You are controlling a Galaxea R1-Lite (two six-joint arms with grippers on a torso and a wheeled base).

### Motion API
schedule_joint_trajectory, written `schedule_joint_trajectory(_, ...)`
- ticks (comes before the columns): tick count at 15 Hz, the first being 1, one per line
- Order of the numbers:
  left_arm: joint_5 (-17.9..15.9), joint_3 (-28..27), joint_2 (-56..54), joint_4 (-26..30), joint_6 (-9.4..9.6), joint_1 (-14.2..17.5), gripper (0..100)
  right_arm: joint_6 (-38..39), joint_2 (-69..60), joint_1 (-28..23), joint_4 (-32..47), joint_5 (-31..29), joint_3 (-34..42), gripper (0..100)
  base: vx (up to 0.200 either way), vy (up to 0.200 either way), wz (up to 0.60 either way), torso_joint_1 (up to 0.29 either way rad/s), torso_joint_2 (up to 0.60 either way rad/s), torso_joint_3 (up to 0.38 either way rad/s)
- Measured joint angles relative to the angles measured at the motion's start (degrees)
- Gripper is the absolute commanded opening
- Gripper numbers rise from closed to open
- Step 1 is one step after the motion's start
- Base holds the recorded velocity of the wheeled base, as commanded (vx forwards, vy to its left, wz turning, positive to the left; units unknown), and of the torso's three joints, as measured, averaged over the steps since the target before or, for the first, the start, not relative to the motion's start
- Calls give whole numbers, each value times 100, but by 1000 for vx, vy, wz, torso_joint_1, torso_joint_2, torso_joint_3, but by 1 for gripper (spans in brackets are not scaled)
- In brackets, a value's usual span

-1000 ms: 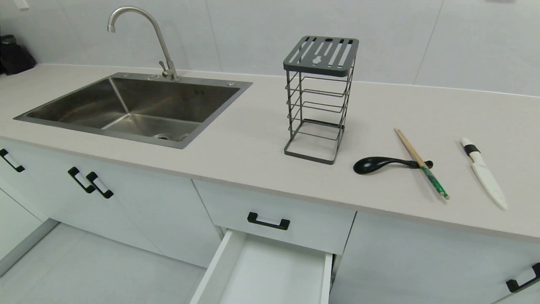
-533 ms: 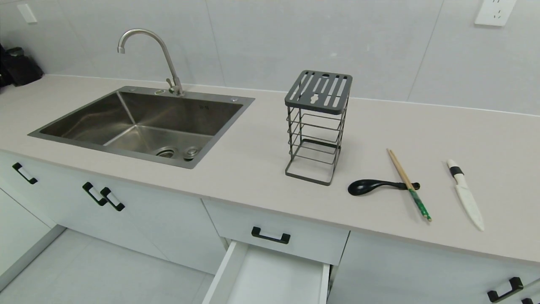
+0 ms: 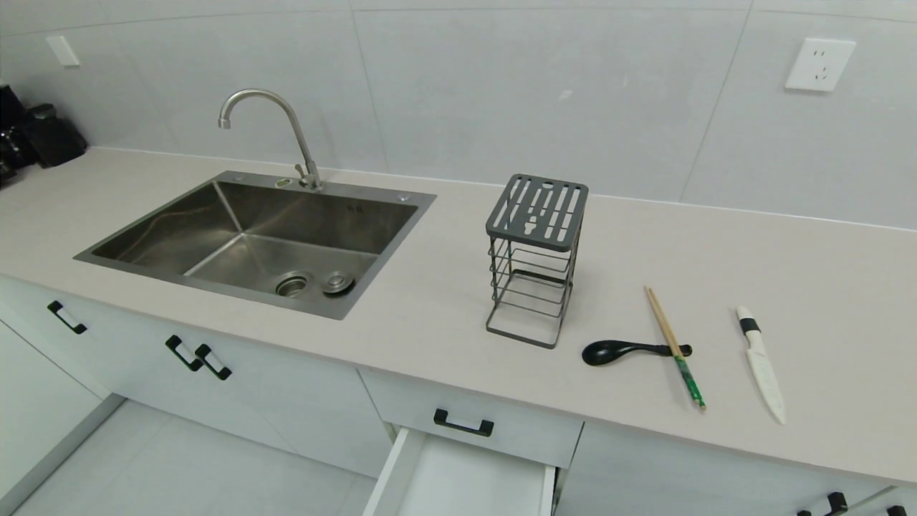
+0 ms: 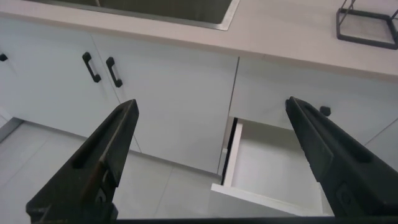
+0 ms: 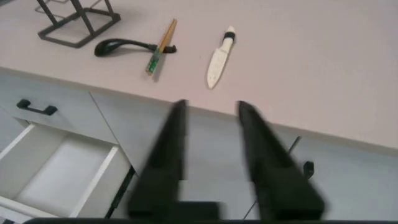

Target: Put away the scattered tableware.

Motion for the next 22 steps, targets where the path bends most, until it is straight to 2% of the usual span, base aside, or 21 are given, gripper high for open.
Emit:
schedule_joint_trajectory(12, -2, 0, 0, 6, 2, 0, 100, 135, 0, -2, -57, -2, 0, 100, 0, 0, 0, 11, -20, -12)
schedule_joint_trajectory(16, 0, 0, 0, 6, -2, 0, 100, 152, 0, -2, -536, -20, 0, 100, 0, 0, 0, 0, 0, 0)
schedule_joint_trajectory(20, 0, 0, 0, 6, 2, 0, 100, 149, 0, -2, -372, -22, 0, 100, 0, 0, 0, 0, 0, 0)
schedule_joint_trajectory(22, 0, 0, 0, 6, 0, 0, 100, 146, 0, -2, -1015, -20, 0, 100, 0, 0, 0, 0, 0, 0)
